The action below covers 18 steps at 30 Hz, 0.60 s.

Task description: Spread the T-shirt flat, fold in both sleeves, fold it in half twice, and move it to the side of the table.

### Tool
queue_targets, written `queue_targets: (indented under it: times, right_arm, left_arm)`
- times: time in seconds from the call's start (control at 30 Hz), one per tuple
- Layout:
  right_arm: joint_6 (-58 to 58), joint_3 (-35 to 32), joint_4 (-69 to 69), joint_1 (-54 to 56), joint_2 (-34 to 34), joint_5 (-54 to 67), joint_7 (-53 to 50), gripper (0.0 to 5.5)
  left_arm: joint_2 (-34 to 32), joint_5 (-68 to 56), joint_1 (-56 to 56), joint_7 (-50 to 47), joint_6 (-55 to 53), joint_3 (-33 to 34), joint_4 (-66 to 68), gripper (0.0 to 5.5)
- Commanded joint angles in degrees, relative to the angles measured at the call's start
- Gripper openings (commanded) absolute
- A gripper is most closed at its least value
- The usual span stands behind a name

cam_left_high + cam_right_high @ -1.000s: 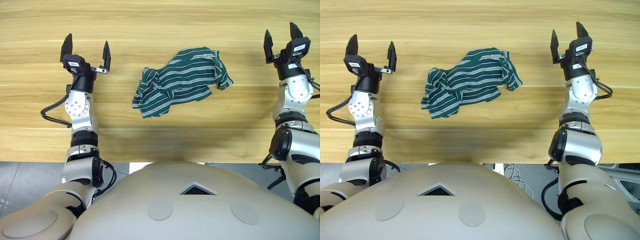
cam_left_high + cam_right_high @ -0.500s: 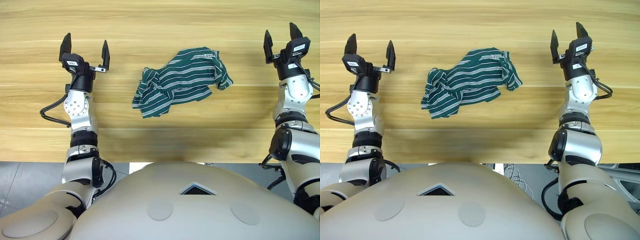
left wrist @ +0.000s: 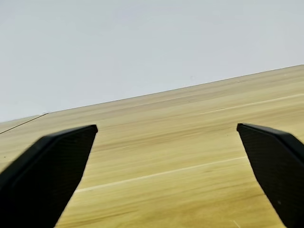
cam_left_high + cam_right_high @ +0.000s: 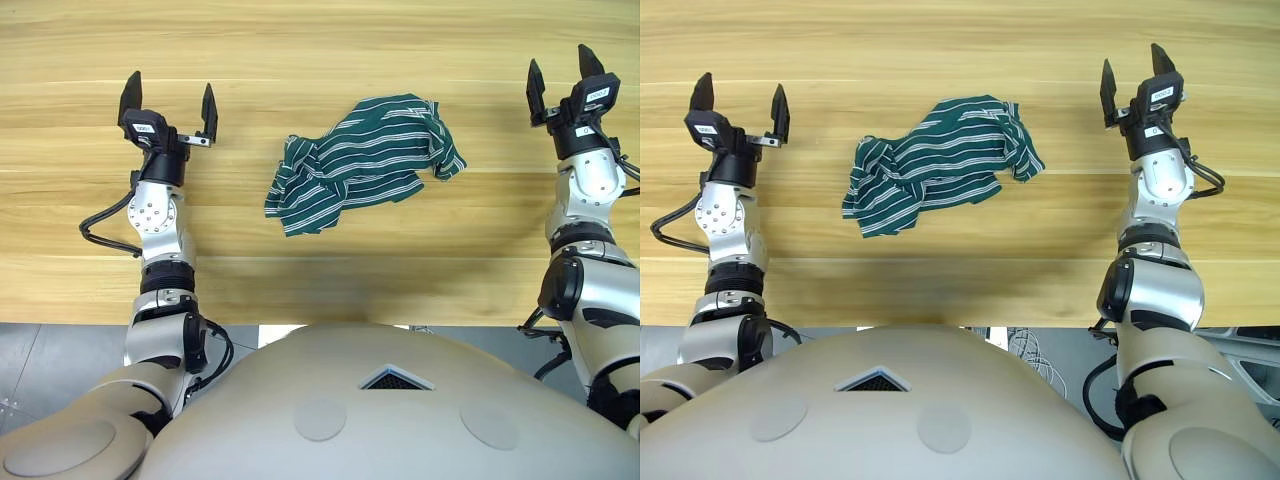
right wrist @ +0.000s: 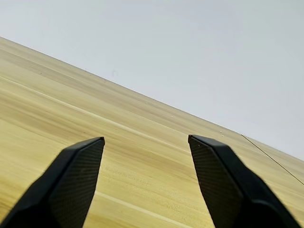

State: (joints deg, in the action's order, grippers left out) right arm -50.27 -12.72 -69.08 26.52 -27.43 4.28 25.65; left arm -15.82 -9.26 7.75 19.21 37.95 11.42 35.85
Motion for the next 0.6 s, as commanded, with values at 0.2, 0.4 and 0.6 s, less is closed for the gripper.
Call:
queue_targets:
  times: [0.2,0.4,0.6]
  right_arm:
    - [0.7,0.3,-0.4,1.0,0.0,-0.4,0.0,3.28]
    - [0.6,0.5,-0.3,1.0,-0.1,-0.6,-0.1,3.28]
    - [-0.1,0.2,6.1,-2.4,-1.5,3.8,8.1,3.28]
  left_arm:
    - [0.0,0.6,0.6,-0.5,-0.1,-0.1,0.0,5.38]
    - [1.0,-2.6,-1.1,1.9,-2.7,-0.6,-4.8,5.38]
    - [-1.0,-16.0,-18.2,5.0,-27.6,-6.1,-42.5,5.38]
